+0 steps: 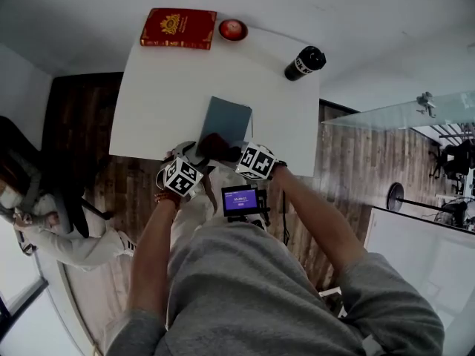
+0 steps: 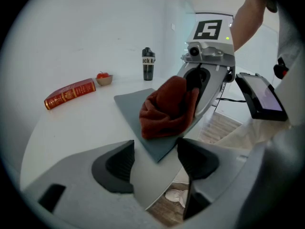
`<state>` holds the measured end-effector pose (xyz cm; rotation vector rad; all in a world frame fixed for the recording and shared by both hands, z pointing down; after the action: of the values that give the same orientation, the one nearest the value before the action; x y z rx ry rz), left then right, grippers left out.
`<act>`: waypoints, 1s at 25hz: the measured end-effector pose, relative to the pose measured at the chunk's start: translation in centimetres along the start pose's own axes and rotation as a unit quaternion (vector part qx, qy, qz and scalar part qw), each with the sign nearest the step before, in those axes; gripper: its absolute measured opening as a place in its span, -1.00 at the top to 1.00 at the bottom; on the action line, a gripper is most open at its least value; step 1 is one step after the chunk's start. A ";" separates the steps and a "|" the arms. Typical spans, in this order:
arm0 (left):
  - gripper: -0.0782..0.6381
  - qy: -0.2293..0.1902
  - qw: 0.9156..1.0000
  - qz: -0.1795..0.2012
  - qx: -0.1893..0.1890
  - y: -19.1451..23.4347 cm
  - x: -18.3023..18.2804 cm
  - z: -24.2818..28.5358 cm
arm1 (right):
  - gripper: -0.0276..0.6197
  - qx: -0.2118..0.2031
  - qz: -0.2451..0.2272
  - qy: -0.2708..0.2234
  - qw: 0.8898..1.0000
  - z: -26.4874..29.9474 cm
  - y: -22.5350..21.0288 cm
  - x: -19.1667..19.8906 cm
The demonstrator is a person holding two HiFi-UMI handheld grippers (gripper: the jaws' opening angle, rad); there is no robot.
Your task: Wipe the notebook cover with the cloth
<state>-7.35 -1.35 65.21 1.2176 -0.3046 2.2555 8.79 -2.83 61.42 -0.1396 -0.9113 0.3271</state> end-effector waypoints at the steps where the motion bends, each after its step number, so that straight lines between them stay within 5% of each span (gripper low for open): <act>1: -0.02 -0.001 1.000 0.001 0.001 0.0 0.0 0.0 | 0.74 -0.001 0.000 -0.014 1.000 -0.7 -0.3 -0.1; 7: -0.02 -0.005 1.000 0.005 -0.002 0.1 0.0 0.0 | 0.74 0.053 -0.024 -0.058 0.997 -5.0 -5.2 -1.8; 16: -0.03 -0.003 1.000 0.003 -0.003 0.0 0.0 -0.1 | 0.74 0.230 -0.007 -0.087 0.969 -11.1 -14.0 -2.6; 25: -0.03 -0.002 1.000 0.001 -0.002 0.0 -0.1 0.0 | 0.74 0.230 0.093 -0.034 0.968 -6.7 -13.8 1.6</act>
<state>-7.33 -1.34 65.14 1.2194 -0.3121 2.2525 18.07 -15.14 62.07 0.2173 -0.8696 0.7126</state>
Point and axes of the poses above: the fingertips, and each gripper's own axes: z forward along the fingers, y to its left, x out of its underside, the point moved 10 cm from there along -z, backward along the fingers, and after that the axes turned 12 degrees about -y, right-handed, at the moved point
